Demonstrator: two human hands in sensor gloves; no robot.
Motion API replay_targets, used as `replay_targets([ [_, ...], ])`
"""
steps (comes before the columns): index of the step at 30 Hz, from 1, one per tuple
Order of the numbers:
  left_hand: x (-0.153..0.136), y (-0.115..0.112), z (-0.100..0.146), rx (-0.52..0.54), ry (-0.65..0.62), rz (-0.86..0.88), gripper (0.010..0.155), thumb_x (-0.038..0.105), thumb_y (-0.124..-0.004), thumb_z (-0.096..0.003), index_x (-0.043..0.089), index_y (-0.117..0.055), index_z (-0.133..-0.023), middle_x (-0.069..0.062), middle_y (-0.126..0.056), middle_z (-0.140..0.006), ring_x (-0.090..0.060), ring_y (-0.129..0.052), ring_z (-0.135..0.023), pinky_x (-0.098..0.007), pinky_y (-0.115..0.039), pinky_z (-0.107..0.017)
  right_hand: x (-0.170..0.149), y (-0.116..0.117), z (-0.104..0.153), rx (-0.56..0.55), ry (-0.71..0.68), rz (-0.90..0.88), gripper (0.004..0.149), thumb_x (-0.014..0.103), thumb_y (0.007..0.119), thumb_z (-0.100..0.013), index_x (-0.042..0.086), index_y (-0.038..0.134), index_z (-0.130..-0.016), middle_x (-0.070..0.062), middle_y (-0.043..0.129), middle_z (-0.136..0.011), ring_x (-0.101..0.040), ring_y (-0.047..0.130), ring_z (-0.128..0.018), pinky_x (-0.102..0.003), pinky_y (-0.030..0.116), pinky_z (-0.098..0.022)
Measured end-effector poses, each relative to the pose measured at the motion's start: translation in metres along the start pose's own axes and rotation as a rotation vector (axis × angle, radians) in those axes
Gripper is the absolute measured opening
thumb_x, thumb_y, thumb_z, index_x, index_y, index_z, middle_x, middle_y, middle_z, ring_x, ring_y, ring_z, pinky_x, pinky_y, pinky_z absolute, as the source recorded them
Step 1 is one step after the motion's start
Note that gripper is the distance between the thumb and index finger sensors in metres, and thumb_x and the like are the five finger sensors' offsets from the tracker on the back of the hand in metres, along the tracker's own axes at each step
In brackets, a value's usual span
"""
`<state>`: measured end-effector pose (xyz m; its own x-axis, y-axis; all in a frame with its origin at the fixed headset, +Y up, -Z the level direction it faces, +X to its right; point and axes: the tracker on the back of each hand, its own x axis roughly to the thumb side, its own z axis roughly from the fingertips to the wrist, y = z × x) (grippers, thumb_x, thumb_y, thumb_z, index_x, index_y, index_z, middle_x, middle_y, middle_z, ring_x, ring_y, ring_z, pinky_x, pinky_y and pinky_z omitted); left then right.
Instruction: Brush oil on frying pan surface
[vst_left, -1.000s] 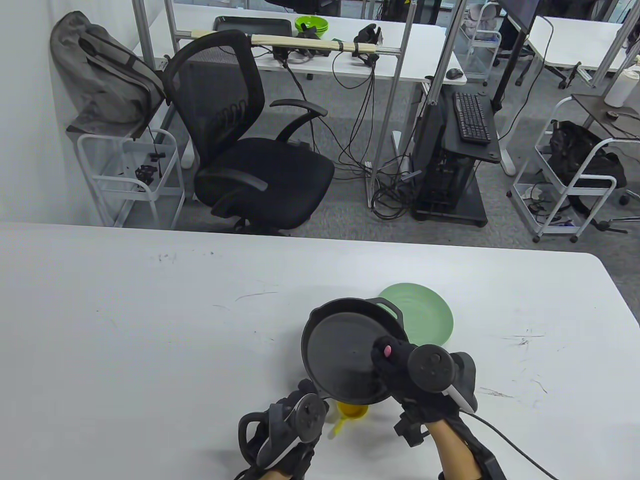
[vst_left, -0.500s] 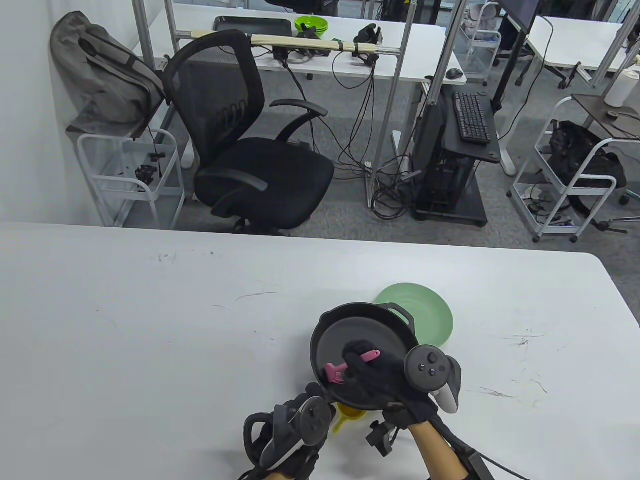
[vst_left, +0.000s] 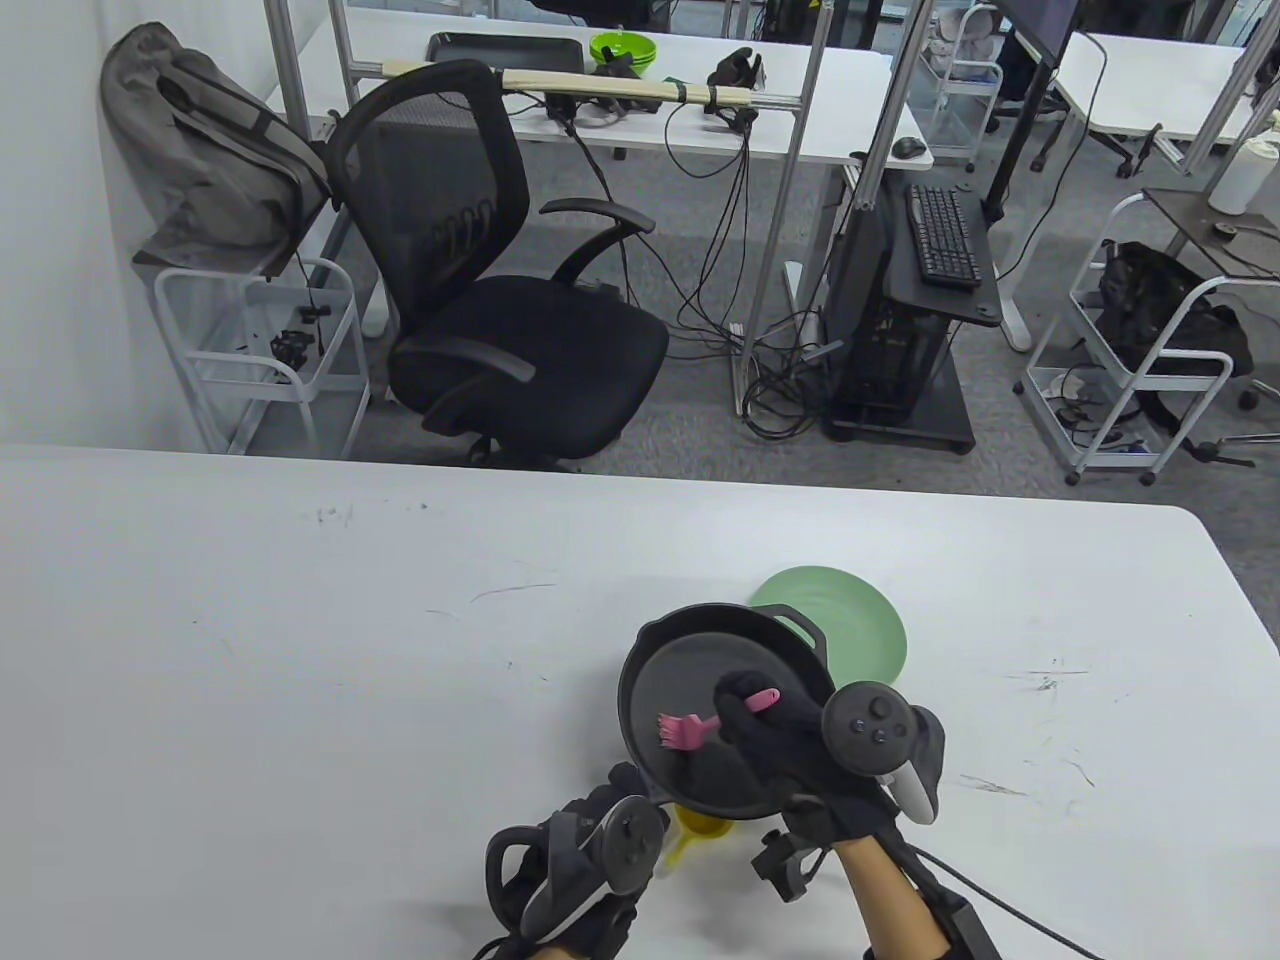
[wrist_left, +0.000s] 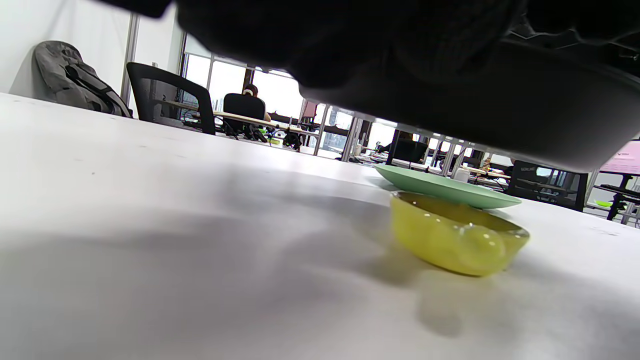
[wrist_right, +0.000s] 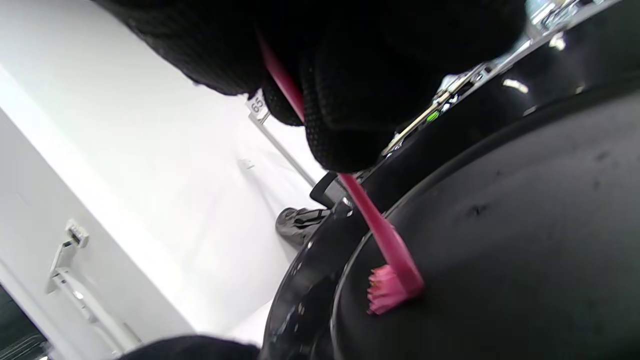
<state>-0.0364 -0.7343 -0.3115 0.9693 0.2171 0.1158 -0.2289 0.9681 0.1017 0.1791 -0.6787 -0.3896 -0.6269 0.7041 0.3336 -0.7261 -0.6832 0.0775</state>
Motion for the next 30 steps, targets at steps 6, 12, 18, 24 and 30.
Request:
replay_targets([
  [6, 0.000, 0.000, 0.000, 0.002, -0.001, -0.033, 0.063, 0.049, -0.080, -0.0536, 0.006, -0.074, -0.098, 0.001, -0.097, -0.051, -0.016, -0.096, -0.022, -0.036, -0.084, -0.016, -0.002, -0.015, 0.002, 0.048, 0.075, 0.139, 0.039, 0.039, 0.075, -0.064, 0.013, 0.078, -0.093, -0.023, 0.097, -0.071, -0.025, 0.095, -0.044, -0.030, 0.084, -0.026],
  [12, 0.000, 0.000, 0.000, 0.002, 0.001, -0.036, 0.063, 0.049, -0.080, -0.0535, 0.006, -0.074, -0.098, 0.001, -0.097, -0.051, -0.016, -0.096, -0.022, -0.036, -0.084, -0.016, -0.004, -0.027, 0.003, 0.055, 0.138, 0.255, 0.038, 0.039, 0.075, -0.064, 0.013, 0.079, -0.093, -0.023, 0.097, -0.070, -0.025, 0.094, -0.044, -0.030, 0.084, -0.026],
  [18, -0.002, 0.000, -0.001, -0.006, 0.016, -0.023, 0.063, 0.050, -0.080, -0.0538, 0.006, -0.073, -0.098, 0.001, -0.097, -0.051, -0.015, -0.096, -0.022, -0.036, -0.084, -0.016, 0.005, -0.037, 0.008, -0.061, 0.108, 0.394, 0.036, 0.041, 0.076, -0.063, 0.016, 0.083, -0.088, -0.020, 0.099, -0.065, -0.023, 0.094, -0.040, -0.029, 0.084, -0.024],
  [24, -0.004, 0.002, -0.001, -0.011, 0.022, 0.009, 0.063, 0.050, -0.080, -0.0539, 0.006, -0.073, -0.098, 0.001, -0.097, -0.051, -0.015, -0.096, -0.022, -0.035, -0.084, -0.015, 0.015, -0.027, 0.011, -0.145, 0.042, 0.520, 0.034, 0.042, 0.075, -0.063, 0.019, 0.084, -0.086, -0.018, 0.099, -0.063, -0.022, 0.094, -0.039, -0.028, 0.083, -0.024],
  [30, 0.000, 0.001, 0.000, -0.006, -0.003, -0.002, 0.062, 0.050, -0.080, -0.0537, 0.006, -0.074, -0.098, 0.001, -0.097, -0.051, -0.015, -0.096, -0.021, -0.035, -0.084, -0.015, 0.013, 0.003, 0.006, -0.062, -0.063, 0.319, 0.035, 0.042, 0.075, -0.063, 0.018, 0.082, -0.087, -0.020, 0.098, -0.064, -0.022, 0.094, -0.040, -0.028, 0.083, -0.024],
])
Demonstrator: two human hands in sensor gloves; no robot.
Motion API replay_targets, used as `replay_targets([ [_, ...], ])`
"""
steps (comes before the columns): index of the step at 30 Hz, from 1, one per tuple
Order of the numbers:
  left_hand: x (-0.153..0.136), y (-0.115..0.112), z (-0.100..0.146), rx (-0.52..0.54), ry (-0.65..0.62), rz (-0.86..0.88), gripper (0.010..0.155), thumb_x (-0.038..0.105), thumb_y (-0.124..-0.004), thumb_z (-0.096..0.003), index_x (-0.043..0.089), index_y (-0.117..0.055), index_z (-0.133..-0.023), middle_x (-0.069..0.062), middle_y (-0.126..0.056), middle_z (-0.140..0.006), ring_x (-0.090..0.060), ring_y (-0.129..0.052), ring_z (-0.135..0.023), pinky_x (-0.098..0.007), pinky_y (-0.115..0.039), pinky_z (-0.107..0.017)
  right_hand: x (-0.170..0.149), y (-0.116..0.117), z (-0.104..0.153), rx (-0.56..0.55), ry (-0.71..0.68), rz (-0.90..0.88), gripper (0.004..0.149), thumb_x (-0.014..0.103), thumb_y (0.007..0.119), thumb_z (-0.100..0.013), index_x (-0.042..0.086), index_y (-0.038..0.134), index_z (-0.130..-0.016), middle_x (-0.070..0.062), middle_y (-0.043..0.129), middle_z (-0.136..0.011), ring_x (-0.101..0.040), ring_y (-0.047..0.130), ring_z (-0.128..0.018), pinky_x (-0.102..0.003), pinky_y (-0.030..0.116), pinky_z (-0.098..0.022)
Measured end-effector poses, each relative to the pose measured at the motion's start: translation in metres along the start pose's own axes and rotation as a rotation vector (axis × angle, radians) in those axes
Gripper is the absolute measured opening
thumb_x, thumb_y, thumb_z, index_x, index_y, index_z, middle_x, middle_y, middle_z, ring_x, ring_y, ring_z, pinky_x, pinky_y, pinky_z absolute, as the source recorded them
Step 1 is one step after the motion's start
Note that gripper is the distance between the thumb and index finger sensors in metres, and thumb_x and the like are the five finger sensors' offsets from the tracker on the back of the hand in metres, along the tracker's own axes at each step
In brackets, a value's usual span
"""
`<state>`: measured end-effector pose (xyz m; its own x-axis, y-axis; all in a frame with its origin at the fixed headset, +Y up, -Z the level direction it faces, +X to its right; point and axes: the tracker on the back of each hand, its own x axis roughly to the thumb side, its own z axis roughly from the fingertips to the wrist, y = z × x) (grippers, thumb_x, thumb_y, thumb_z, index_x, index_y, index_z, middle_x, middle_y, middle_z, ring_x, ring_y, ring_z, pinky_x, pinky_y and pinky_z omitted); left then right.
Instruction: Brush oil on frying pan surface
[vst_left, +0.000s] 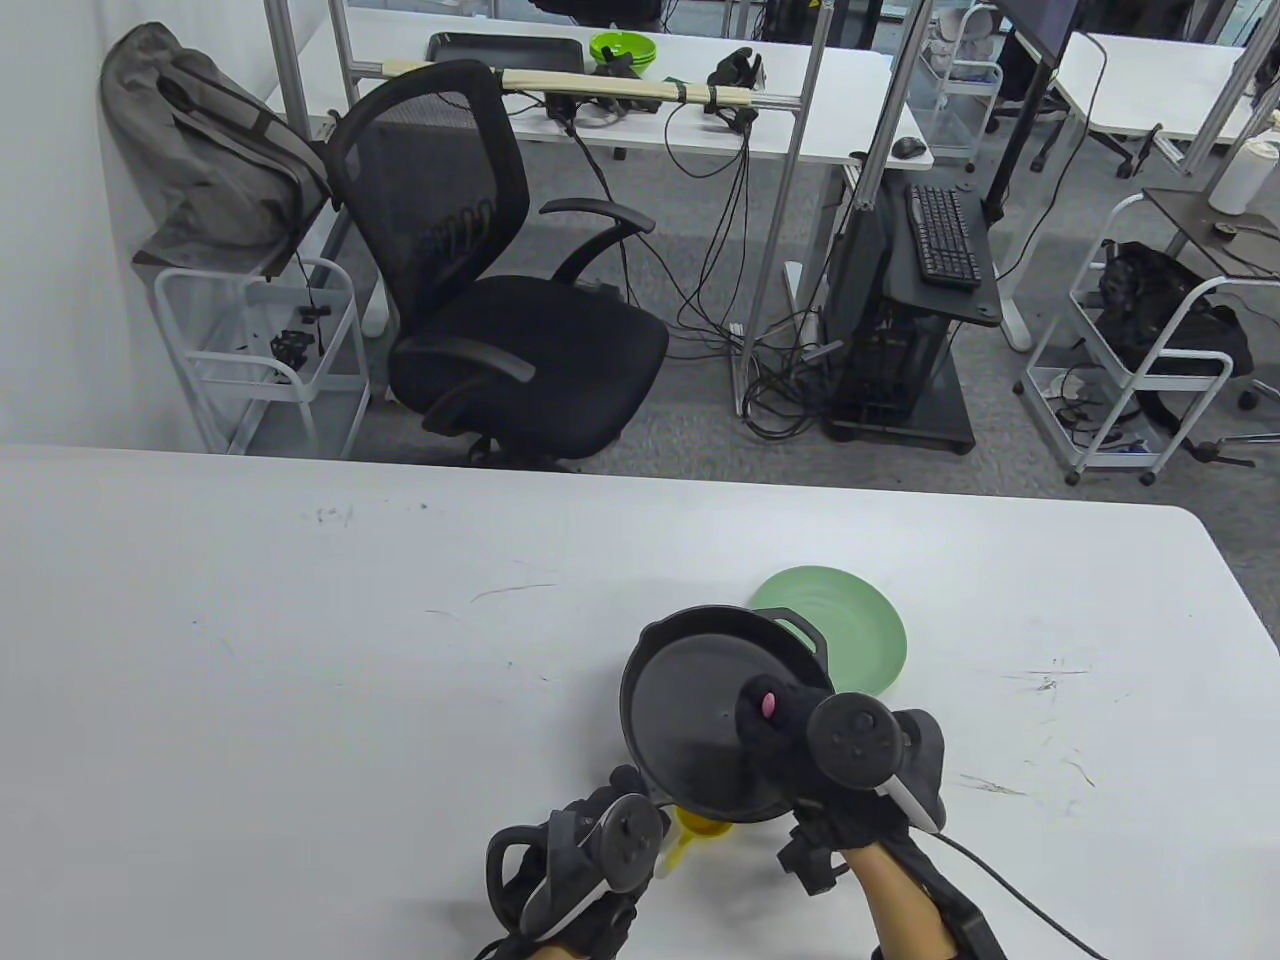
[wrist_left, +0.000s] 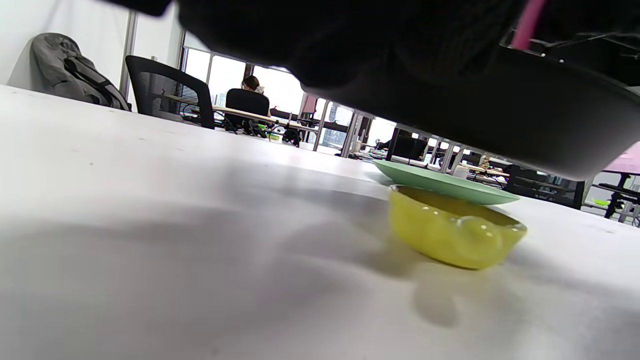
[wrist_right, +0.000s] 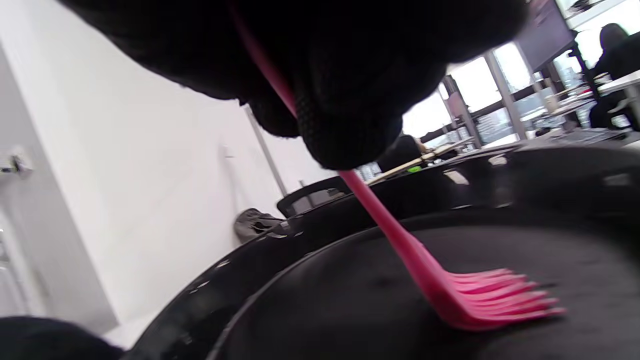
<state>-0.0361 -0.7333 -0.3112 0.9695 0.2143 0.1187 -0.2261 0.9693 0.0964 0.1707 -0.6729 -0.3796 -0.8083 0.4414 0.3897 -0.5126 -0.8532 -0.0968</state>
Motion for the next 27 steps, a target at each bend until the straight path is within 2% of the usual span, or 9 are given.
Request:
replay_targets([
  [4, 0.000, 0.000, 0.000, -0.012, 0.003, 0.019, 0.062, 0.050, -0.079, -0.0539, 0.006, -0.074, -0.098, 0.002, -0.097, -0.051, -0.015, -0.096, -0.021, -0.035, -0.084, -0.015, 0.009, 0.013, 0.001, -0.044, -0.068, -0.102, 0.037, 0.043, 0.073, -0.063, 0.019, 0.080, -0.089, -0.018, 0.098, -0.066, -0.021, 0.094, -0.041, -0.027, 0.084, -0.025],
  [8, -0.001, -0.001, -0.001, -0.008, 0.007, 0.004, 0.062, 0.050, -0.080, -0.0538, 0.006, -0.074, -0.098, 0.001, -0.097, -0.051, -0.015, -0.096, -0.021, -0.035, -0.084, -0.015, 0.010, 0.021, -0.001, 0.017, -0.062, -0.182, 0.039, 0.043, 0.072, -0.063, 0.019, 0.077, -0.093, -0.019, 0.096, -0.072, -0.022, 0.094, -0.046, -0.027, 0.085, -0.028],
  [13, 0.001, -0.001, -0.001, -0.010, 0.000, 0.014, 0.063, 0.050, -0.079, -0.0538, 0.006, -0.074, -0.098, 0.002, -0.097, -0.051, -0.015, -0.096, -0.021, -0.035, -0.084, -0.015, 0.001, 0.025, -0.004, 0.107, -0.031, -0.436, 0.042, 0.043, 0.071, -0.064, 0.018, 0.072, -0.097, -0.020, 0.094, -0.079, -0.023, 0.094, -0.051, -0.028, 0.085, -0.031],
  [16, 0.001, -0.001, -0.002, -0.007, 0.004, 0.010, 0.062, 0.050, -0.079, -0.0538, 0.006, -0.074, -0.098, 0.002, -0.097, -0.051, -0.015, -0.096, -0.022, -0.035, -0.084, -0.016, 0.002, 0.027, -0.003, 0.064, -0.017, -0.536, 0.043, 0.043, 0.072, -0.063, 0.017, 0.072, -0.098, -0.020, 0.094, -0.081, -0.023, 0.094, -0.052, -0.028, 0.085, -0.031],
  [20, 0.000, 0.000, -0.002, 0.000, 0.009, 0.001, 0.063, 0.050, -0.079, -0.0537, 0.006, -0.074, -0.098, 0.002, -0.097, -0.051, -0.015, -0.096, -0.022, -0.035, -0.084, -0.016, 0.005, 0.028, -0.003, 0.062, -0.030, -0.521, 0.045, 0.042, 0.072, -0.063, 0.016, 0.071, -0.099, -0.020, 0.094, -0.082, -0.024, 0.094, -0.052, -0.029, 0.085, -0.031],
  [23, -0.001, -0.001, -0.002, -0.004, 0.017, 0.004, 0.063, 0.050, -0.079, -0.0537, 0.006, -0.074, -0.098, 0.001, -0.097, -0.051, -0.015, -0.096, -0.022, -0.035, -0.084, -0.016, 0.004, 0.022, -0.003, 0.028, -0.011, -0.462, 0.044, 0.040, 0.074, -0.062, 0.012, 0.074, -0.097, -0.023, 0.095, -0.077, -0.026, 0.095, -0.048, -0.031, 0.085, -0.029],
  [27, -0.004, 0.001, -0.002, 0.006, 0.029, 0.000, 0.063, 0.050, -0.079, -0.0537, 0.006, -0.074, -0.098, 0.002, -0.097, -0.051, -0.015, -0.096, -0.022, -0.035, -0.084, -0.016, -0.004, 0.011, -0.003, 0.023, 0.052, -0.284, 0.042, 0.040, 0.074, -0.063, 0.012, 0.076, -0.094, -0.022, 0.097, -0.073, -0.025, 0.095, -0.046, -0.030, 0.085, -0.027],
])
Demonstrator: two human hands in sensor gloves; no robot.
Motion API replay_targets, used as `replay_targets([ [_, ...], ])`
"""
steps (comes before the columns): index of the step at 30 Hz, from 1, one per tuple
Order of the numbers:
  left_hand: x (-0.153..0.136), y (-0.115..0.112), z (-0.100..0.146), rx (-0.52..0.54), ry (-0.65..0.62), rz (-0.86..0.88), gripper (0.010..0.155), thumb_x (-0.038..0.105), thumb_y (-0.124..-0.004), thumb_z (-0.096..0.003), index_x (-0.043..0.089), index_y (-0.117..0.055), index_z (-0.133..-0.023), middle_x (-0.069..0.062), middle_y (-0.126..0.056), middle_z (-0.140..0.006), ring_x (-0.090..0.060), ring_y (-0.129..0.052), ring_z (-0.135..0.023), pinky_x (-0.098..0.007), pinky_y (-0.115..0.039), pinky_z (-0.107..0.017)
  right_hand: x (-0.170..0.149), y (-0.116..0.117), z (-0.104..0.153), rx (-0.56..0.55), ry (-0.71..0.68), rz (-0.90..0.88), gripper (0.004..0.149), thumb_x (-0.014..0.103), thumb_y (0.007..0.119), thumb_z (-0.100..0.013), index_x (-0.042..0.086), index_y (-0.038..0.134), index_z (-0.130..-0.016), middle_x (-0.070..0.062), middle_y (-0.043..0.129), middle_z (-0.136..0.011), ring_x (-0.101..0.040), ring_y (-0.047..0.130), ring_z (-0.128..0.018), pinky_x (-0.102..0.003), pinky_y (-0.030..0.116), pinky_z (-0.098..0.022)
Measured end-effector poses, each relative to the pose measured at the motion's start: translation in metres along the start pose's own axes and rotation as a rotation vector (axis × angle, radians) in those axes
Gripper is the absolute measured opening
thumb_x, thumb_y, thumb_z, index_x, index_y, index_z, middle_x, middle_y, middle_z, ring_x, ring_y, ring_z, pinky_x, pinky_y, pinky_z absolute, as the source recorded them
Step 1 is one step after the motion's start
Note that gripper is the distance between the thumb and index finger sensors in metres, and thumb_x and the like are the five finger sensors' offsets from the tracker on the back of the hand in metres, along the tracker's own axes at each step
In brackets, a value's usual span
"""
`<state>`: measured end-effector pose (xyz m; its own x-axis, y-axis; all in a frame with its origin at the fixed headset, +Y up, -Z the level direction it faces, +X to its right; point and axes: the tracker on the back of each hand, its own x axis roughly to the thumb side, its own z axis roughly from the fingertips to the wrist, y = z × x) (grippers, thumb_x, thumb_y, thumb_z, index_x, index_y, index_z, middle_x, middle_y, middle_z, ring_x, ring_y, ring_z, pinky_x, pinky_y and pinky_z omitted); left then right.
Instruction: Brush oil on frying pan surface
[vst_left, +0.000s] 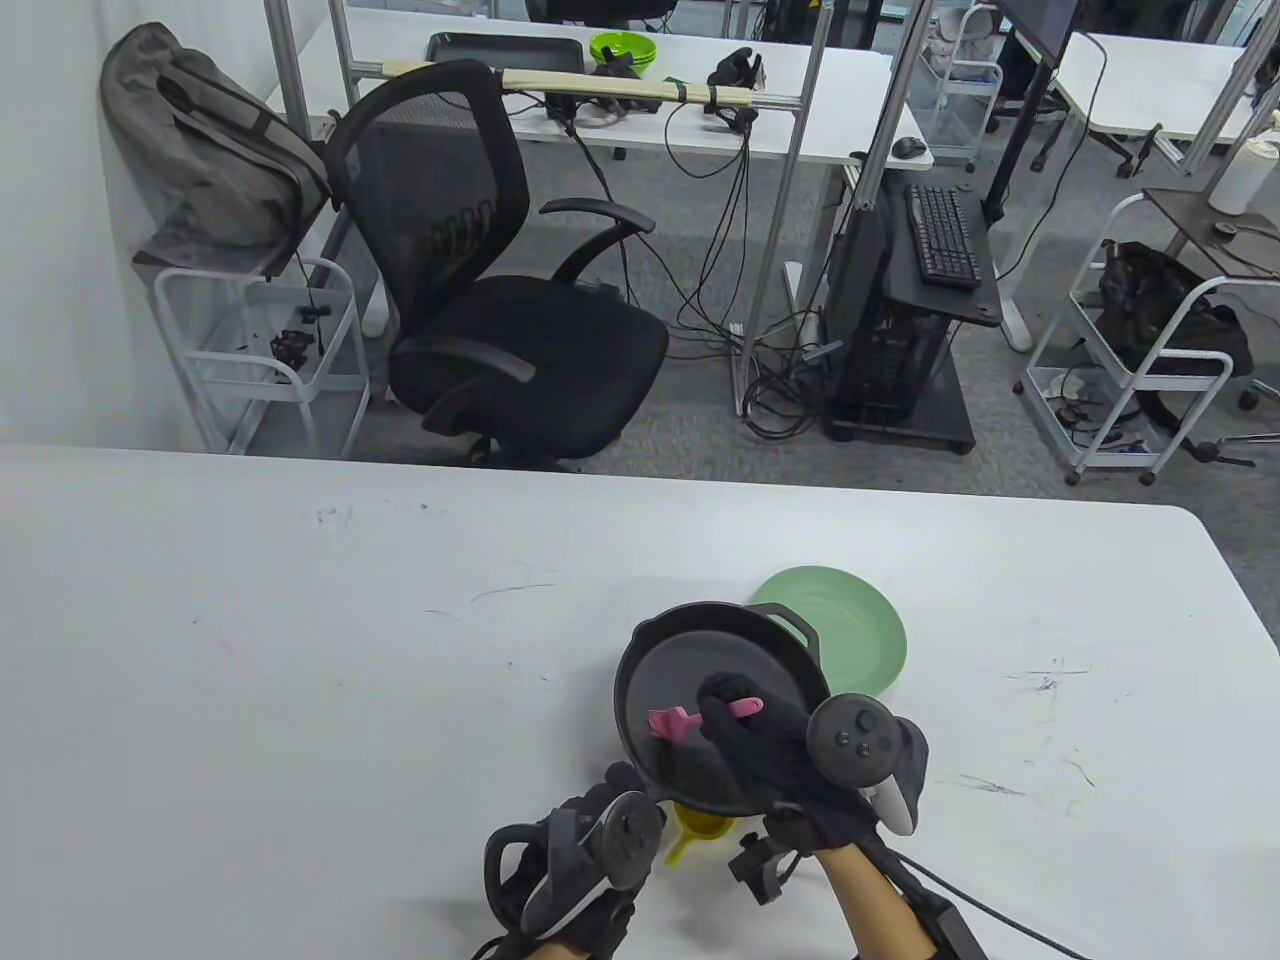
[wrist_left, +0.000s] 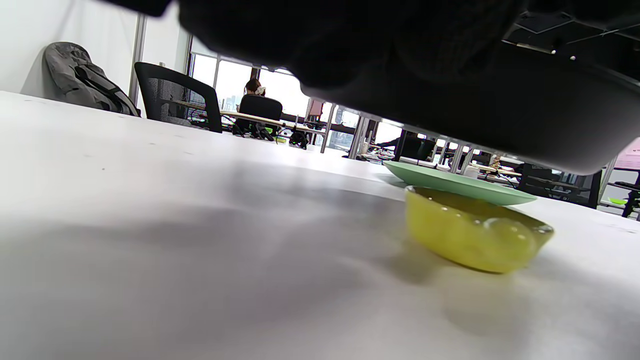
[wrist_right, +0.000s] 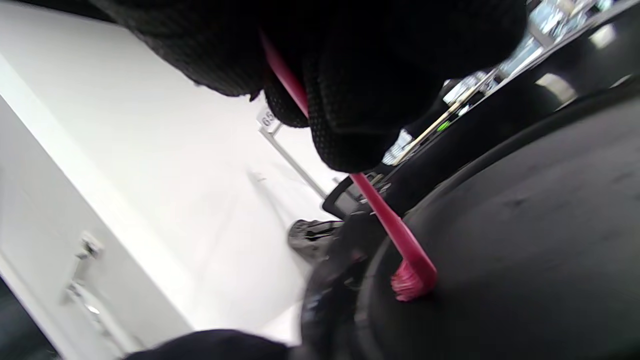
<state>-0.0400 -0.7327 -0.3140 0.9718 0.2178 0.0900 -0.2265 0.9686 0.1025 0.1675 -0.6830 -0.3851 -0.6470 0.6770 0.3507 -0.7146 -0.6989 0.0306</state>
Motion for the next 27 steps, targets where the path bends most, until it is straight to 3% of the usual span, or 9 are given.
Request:
replay_targets([
  [8, -0.011, 0.005, -0.004, -0.007, 0.033, 0.022, 0.062, 0.050, -0.081, -0.0532, 0.006, -0.075, -0.098, 0.001, -0.098, -0.051, -0.015, -0.096, -0.021, -0.036, -0.084, -0.016, -0.014, -0.026, -0.003, -0.008, 0.142, 0.070, 0.041, 0.038, 0.075, -0.064, 0.010, 0.077, -0.093, -0.023, 0.098, -0.070, -0.025, 0.095, -0.043, -0.030, 0.084, -0.025],
  [20, -0.017, 0.008, -0.004, 0.003, 0.061, 0.007, 0.062, 0.050, -0.081, -0.0532, 0.006, -0.075, -0.098, 0.001, -0.098, -0.051, -0.015, -0.096, -0.021, -0.036, -0.084, -0.016, -0.015, -0.039, -0.002, -0.037, 0.153, 0.225, 0.040, 0.038, 0.075, -0.064, 0.012, 0.077, -0.094, -0.023, 0.096, -0.071, -0.025, 0.094, -0.045, -0.031, 0.084, -0.028],
  [27, -0.034, 0.011, -0.007, 0.009, 0.120, 0.025, 0.062, 0.050, -0.081, -0.0533, 0.007, -0.075, -0.098, 0.001, -0.098, -0.051, -0.016, -0.096, -0.021, -0.036, -0.084, -0.016, -0.010, -0.060, 0.009, -0.239, 0.010, 0.051, 0.038, 0.043, 0.074, -0.063, 0.016, 0.081, -0.089, -0.018, 0.099, -0.064, -0.020, 0.094, -0.039, -0.026, 0.084, -0.023],
])
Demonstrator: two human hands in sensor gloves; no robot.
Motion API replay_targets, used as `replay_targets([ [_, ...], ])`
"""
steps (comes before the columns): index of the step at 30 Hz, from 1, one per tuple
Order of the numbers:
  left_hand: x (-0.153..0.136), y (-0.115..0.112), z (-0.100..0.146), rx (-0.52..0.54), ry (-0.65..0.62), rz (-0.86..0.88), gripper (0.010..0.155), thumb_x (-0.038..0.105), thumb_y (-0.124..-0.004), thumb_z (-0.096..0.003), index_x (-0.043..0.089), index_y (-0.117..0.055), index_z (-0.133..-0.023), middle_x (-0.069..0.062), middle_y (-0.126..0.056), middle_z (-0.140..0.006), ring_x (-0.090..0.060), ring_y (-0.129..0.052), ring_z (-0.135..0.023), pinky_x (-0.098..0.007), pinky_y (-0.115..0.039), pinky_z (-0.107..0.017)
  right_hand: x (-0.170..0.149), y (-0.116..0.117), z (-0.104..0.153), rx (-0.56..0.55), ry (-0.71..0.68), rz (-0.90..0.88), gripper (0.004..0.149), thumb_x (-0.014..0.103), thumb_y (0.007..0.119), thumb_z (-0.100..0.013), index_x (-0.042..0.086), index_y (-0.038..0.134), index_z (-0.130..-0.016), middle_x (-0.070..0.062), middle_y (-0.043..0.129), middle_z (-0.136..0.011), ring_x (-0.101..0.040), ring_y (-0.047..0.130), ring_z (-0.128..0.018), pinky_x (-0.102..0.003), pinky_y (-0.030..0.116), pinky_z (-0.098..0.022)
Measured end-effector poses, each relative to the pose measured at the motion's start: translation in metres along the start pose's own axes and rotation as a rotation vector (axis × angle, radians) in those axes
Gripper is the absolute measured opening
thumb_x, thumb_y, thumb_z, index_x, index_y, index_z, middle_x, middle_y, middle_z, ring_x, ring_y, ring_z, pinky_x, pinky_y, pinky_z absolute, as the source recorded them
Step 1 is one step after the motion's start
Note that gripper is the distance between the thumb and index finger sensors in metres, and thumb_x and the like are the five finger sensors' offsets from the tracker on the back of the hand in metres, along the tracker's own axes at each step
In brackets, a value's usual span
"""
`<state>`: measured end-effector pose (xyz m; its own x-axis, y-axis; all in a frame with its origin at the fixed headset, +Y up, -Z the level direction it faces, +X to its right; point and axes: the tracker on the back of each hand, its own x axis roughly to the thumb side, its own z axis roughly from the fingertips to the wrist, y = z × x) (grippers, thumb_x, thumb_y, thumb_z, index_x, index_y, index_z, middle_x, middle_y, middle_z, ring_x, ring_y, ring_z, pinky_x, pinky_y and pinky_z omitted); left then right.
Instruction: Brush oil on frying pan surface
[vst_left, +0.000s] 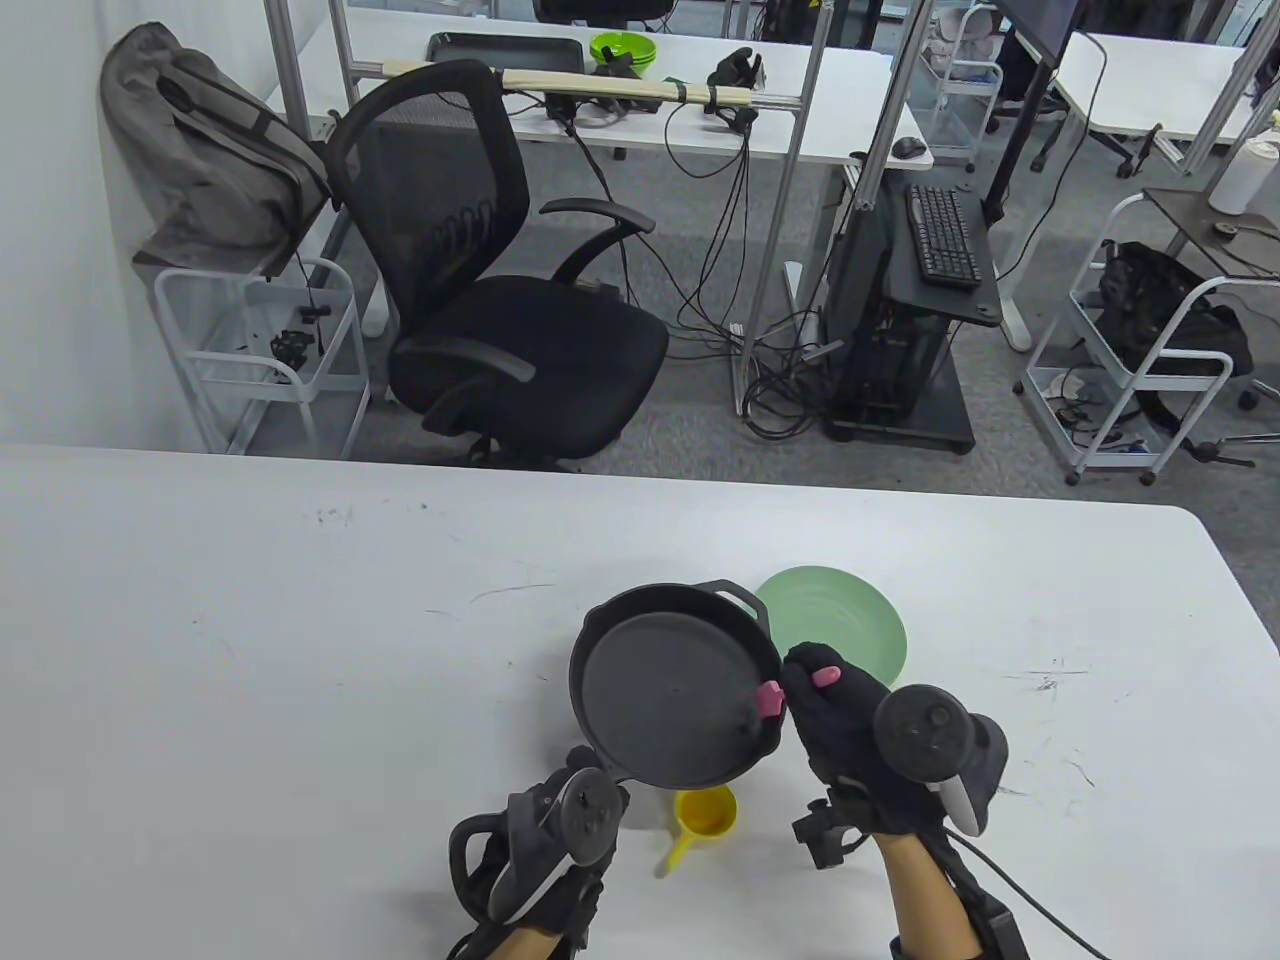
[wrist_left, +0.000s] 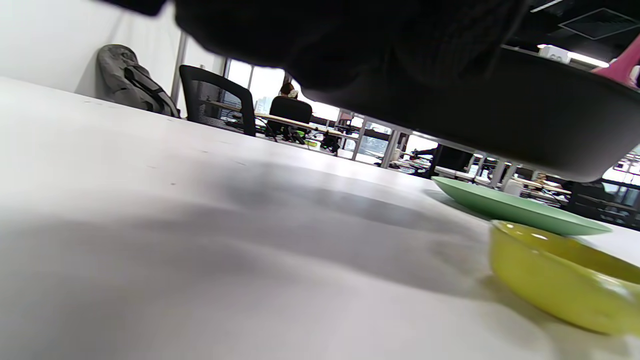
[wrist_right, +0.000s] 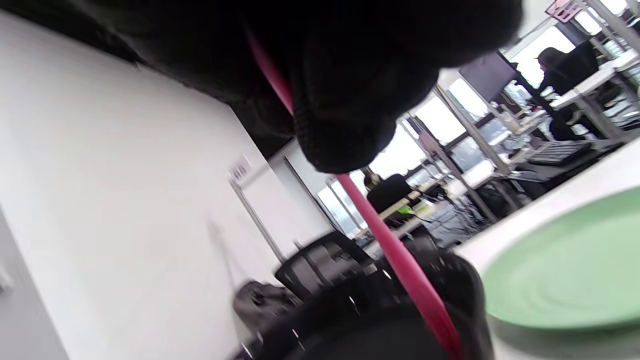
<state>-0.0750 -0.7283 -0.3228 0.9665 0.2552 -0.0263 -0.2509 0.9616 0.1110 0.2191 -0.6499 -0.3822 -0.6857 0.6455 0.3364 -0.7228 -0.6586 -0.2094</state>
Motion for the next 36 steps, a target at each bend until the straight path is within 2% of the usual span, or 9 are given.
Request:
replay_targets([
  [3, -0.009, 0.001, -0.003, 0.003, 0.032, 0.003, 0.062, 0.050, -0.081, -0.0534, 0.007, -0.074, -0.098, 0.001, -0.098, -0.051, -0.016, -0.096, -0.022, -0.036, -0.084, -0.016, 0.001, -0.006, 0.000, 0.033, -0.026, -0.100, 0.038, 0.044, 0.074, -0.063, 0.017, 0.082, -0.088, -0.016, 0.099, -0.062, -0.018, 0.094, -0.037, -0.025, 0.083, -0.021],
  [6, -0.020, 0.002, -0.006, -0.001, 0.072, 0.011, 0.063, 0.050, -0.081, -0.0534, 0.006, -0.074, -0.098, 0.001, -0.098, -0.051, -0.016, -0.096, -0.022, -0.036, -0.084, -0.016, 0.002, -0.003, 0.000, 0.134, -0.064, -0.157, 0.038, 0.046, 0.073, -0.063, 0.018, 0.083, -0.085, -0.015, 0.100, -0.058, -0.017, 0.094, -0.033, -0.023, 0.083, -0.018],
  [8, -0.024, 0.003, -0.007, -0.003, 0.094, 0.014, 0.062, 0.050, -0.081, -0.0536, 0.006, -0.074, -0.098, 0.001, -0.098, -0.051, -0.016, -0.096, -0.022, -0.036, -0.084, -0.016, 0.004, 0.004, 0.000, 0.169, -0.106, -0.145, 0.038, 0.047, 0.074, -0.062, 0.018, 0.085, -0.083, -0.014, 0.101, -0.054, -0.015, 0.094, -0.030, -0.022, 0.082, -0.016],
  [11, -0.028, 0.003, -0.008, -0.002, 0.106, 0.009, 0.062, 0.050, -0.081, -0.0535, 0.006, -0.074, -0.098, 0.001, -0.098, -0.051, -0.016, -0.096, -0.022, -0.036, -0.084, -0.016, 0.009, 0.024, 0.000, 0.314, -0.135, -0.061, 0.037, 0.047, 0.074, -0.062, 0.018, 0.085, -0.083, -0.014, 0.101, -0.054, -0.016, 0.094, -0.030, -0.023, 0.082, -0.016],
  [13, -0.028, 0.003, -0.008, 0.000, 0.108, 0.006, 0.062, 0.050, -0.081, -0.0536, 0.006, -0.074, -0.098, 0.000, -0.097, -0.051, -0.016, -0.096, -0.022, -0.036, -0.084, -0.016, 0.011, 0.038, 0.002, 0.358, -0.142, -0.001, 0.037, 0.046, 0.075, -0.062, 0.017, 0.085, -0.083, -0.014, 0.101, -0.054, -0.016, 0.094, -0.030, -0.023, 0.082, -0.016],
  [19, -0.028, 0.001, -0.008, 0.004, 0.098, 0.006, 0.063, 0.050, -0.081, -0.0534, 0.007, -0.075, -0.098, 0.000, -0.098, -0.051, -0.016, -0.096, -0.022, -0.036, -0.084, -0.016, 0.023, 0.074, 0.012, 0.406, -0.225, 0.236, 0.038, 0.047, 0.075, -0.061, 0.019, 0.085, -0.083, -0.014, 0.101, -0.055, -0.016, 0.094, -0.031, -0.023, 0.083, -0.017],
  [24, -0.027, 0.001, -0.008, -0.004, 0.093, 0.004, 0.063, 0.050, -0.081, -0.0534, 0.007, -0.075, -0.098, 0.000, -0.098, -0.051, -0.016, -0.096, -0.022, -0.036, -0.084, -0.016, 0.025, 0.086, 0.016, 0.450, -0.219, 0.155, 0.038, 0.047, 0.075, -0.061, 0.018, 0.085, -0.084, -0.015, 0.102, -0.056, -0.016, 0.095, -0.032, -0.024, 0.083, -0.017],
  [31, -0.027, 0.001, -0.008, 0.001, 0.088, 0.005, 0.062, 0.050, -0.081, -0.0535, 0.006, -0.075, -0.098, 0.000, -0.098, -0.051, -0.016, -0.096, -0.022, -0.036, -0.084, -0.016, 0.020, 0.087, 0.015, 0.472, -0.190, 0.103, 0.039, 0.046, 0.075, -0.061, 0.017, 0.085, -0.085, -0.016, 0.102, -0.057, -0.017, 0.095, -0.032, -0.024, 0.083, -0.017],
  [36, -0.026, 0.000, -0.008, 0.000, 0.085, 0.001, 0.063, 0.050, -0.081, -0.0535, 0.006, -0.075, -0.098, 0.000, -0.098, -0.051, -0.016, -0.096, -0.022, -0.036, -0.084, -0.016, 0.021, 0.070, 0.011, 0.427, -0.190, 0.065, 0.039, 0.046, 0.075, -0.061, 0.017, 0.085, -0.084, -0.015, 0.102, -0.056, -0.017, 0.095, -0.031, -0.024, 0.083, -0.016],
])
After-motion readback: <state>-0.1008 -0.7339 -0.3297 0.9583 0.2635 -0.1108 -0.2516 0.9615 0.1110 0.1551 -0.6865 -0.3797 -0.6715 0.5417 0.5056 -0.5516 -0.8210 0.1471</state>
